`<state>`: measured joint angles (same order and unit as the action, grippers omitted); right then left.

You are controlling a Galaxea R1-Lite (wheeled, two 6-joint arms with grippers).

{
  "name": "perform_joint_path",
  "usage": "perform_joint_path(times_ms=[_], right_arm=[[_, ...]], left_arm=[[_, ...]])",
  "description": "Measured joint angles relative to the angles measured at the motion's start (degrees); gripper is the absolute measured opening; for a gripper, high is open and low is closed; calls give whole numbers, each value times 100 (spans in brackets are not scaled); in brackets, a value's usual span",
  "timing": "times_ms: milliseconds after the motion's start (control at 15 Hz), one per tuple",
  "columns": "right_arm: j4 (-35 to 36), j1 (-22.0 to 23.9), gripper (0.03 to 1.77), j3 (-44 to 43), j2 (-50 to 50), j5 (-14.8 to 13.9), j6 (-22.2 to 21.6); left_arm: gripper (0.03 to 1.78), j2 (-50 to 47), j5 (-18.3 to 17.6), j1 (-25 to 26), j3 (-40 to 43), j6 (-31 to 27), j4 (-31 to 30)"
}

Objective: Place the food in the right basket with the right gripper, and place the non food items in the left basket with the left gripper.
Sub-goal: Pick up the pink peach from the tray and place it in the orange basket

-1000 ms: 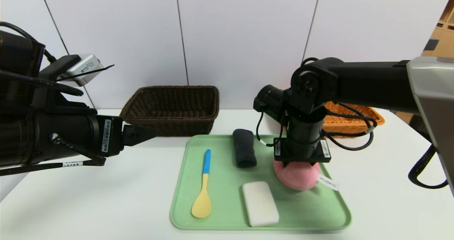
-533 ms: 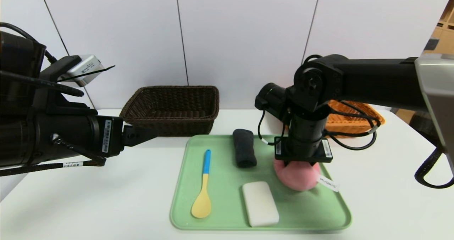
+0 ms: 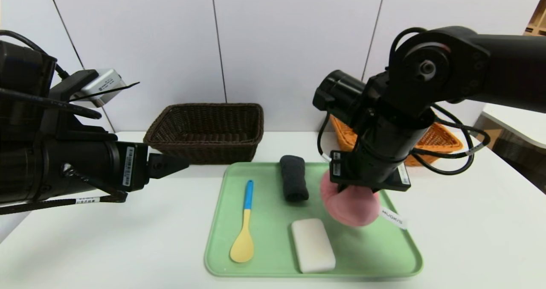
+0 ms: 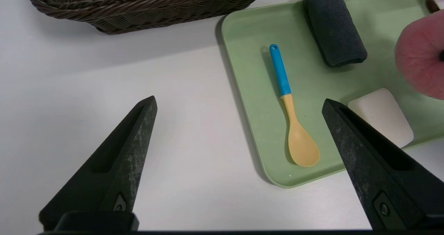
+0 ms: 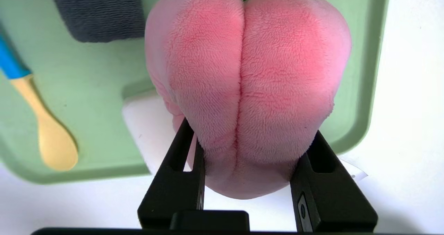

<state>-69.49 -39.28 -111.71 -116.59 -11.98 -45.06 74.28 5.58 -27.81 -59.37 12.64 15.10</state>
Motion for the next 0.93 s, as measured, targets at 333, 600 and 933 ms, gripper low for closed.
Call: perform_joint_path(times_ms=[333, 600, 933], right_arm=[[640, -20, 66, -11, 595, -20, 104], [2400, 463, 66, -24, 970, -39, 350], [3421, 1732, 66, -33, 945, 35, 586]], left_arm=[[169, -35, 1, -2, 68, 0, 5], [169, -66, 6, -11, 149, 2, 5], [169, -72, 6, -11, 151, -13, 2]])
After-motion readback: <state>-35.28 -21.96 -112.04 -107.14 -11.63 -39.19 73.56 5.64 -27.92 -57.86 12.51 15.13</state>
